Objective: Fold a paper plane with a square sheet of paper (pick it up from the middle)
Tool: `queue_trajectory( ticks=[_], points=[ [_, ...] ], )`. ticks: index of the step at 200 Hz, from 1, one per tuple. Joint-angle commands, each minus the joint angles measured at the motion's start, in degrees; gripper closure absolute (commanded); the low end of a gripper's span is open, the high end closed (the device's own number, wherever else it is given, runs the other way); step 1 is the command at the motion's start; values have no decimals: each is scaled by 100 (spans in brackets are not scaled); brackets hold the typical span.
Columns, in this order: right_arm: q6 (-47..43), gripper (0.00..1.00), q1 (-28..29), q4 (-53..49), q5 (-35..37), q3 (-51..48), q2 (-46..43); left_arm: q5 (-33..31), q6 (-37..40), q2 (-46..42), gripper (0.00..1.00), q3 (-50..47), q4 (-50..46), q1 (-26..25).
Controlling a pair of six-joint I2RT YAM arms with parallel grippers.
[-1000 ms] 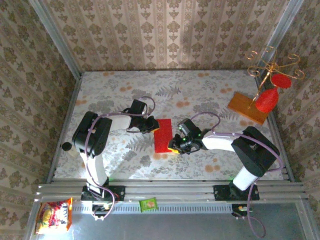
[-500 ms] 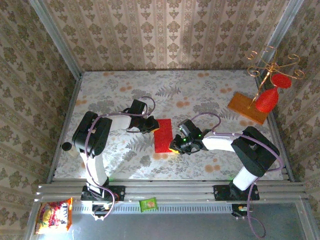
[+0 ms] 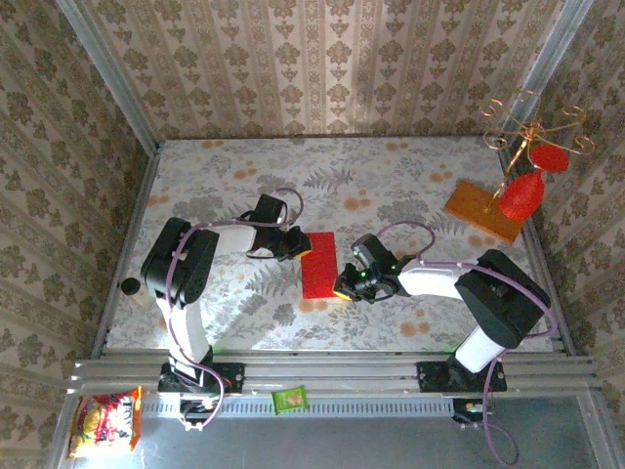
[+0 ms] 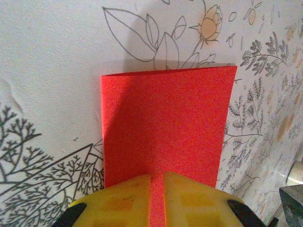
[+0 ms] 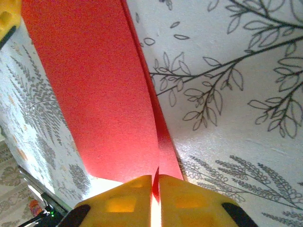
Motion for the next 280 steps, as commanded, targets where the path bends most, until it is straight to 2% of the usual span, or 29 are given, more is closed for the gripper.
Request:
queue_trajectory(
  ticks=[1,37,39,60,133,193,231,280],
  points=[
    [-37,89,-26,-12,126,-53,-167,-18,186,-379,82,-109,54,25],
    [-115,95,-25,1,119,-88,-325,-291,554,-693,80,-308,140,177],
    [-119,95,-24,0,119,-84,-331,-303,571,-682,80,-312,136,299],
    [-207,96,-24,-104,106,-23,-359,-125,668,-510,83,-333,210,428],
    [-335,96,-16,-240,-39,184,-233,141,911,-92,89,-86,216,251],
    [-448,97,-16,-161,-198,359,-142,-80,1169,293,92,249,-493,-29],
    [-635,98,-7,8,-365,820,305,-167,1177,377,92,182,-578,-38],
    [-578,99,1,273,-191,1248,794,-239,1101,410,92,156,-583,-38]
  ],
)
